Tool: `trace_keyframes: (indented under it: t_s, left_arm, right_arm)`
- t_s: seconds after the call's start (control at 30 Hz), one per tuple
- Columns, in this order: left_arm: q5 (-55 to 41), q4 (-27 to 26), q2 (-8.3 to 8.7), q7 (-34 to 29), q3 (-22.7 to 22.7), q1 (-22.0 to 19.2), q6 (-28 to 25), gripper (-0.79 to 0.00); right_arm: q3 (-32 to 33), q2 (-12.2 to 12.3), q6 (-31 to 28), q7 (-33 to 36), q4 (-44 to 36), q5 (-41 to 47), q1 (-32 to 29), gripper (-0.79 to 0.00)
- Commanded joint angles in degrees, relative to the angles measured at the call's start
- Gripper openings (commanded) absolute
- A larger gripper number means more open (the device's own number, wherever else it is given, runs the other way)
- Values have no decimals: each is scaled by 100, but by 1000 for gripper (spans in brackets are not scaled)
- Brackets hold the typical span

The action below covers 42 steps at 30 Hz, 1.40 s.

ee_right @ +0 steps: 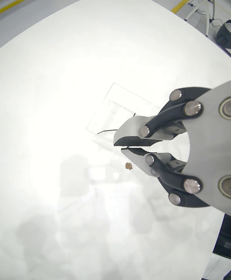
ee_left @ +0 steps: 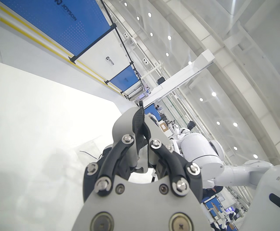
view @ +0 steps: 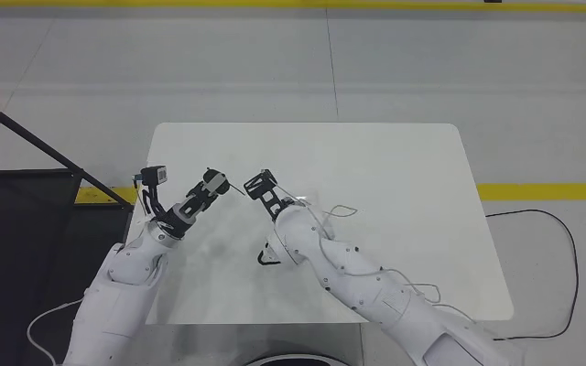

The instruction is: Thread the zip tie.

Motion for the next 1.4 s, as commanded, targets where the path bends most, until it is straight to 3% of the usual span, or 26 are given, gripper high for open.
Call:
trace_keyframes:
  t_s: [0.0,0.07,0.17,0.23,0.4,0.93,1.13,1.27,1.37]
  left_arm:
    - [8,-4,-2,2,17,-17,8,-785]
    - [16,-10,-3,-5,37,-33,26,-785]
    - [27,-15,-5,5,54,-45,26,-785]
    - [41,-13,-4,7,54,-48,29,-785]
    - [47,-1,0,20,41,-42,36,-785]
    - [-16,84,12,-14,24,-63,-12,-785]
    - [-11,91,12,18,26,-61,-44,-785]
    - [2,90,12,43,28,-63,-61,-785]
    - [6,89,12,49,32,-66,-57,-785]
  right_arm:
    - [90,23,-22,-8,-172,-107,-114,-785]
    - [177,48,-105,23,-294,-199,-227,-785]
    - [268,55,-231,73,-359,-279,-327,-582]
    - [309,37,-309,62,-315,-275,-341,-511]
    - [363,-50,-470,28,-81,-186,-249,-486]
    - [455,-322,-706,59,590,-19,-10,-505]
    - [510,-394,-771,63,720,-22,33,-557]
    - [555,-430,-810,59,767,-48,28,-653]
    - [593,-450,-840,57,787,-80,11,-662]
